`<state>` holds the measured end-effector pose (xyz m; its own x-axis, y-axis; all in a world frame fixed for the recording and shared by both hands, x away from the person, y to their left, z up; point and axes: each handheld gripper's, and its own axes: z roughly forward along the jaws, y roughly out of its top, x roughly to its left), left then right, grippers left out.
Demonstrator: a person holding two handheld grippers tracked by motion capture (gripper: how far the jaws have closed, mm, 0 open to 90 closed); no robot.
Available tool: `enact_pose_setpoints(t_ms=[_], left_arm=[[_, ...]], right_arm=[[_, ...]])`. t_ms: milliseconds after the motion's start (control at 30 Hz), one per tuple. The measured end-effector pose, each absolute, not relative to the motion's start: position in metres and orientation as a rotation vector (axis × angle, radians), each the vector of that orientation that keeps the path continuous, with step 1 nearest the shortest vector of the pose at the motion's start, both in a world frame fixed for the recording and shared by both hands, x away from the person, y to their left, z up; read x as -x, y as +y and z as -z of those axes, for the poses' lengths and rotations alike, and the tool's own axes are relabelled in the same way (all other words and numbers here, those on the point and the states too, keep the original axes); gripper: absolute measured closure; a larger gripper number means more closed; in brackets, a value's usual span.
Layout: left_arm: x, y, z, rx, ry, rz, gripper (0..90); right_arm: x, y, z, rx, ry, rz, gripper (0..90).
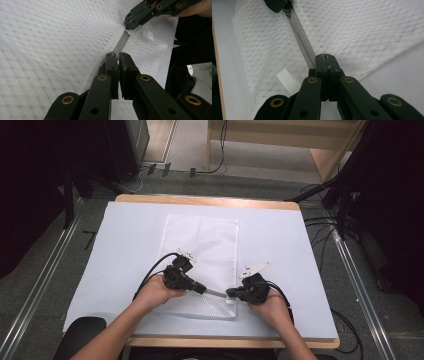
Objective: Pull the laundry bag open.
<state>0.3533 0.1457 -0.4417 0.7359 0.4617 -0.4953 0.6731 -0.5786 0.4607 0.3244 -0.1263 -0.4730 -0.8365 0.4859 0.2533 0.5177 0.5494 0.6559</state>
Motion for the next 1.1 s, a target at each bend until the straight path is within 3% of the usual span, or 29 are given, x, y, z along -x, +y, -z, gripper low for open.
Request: enact_pose_setpoints(t_ms=[1100], left_arm=[[-0.353, 0.191, 0.426, -2.313, 0.887, 0.413, 88.1]], right_arm=[[-0.327, -0.123, 0.473, 0.862, -2.716, 1.178, 90.0]])
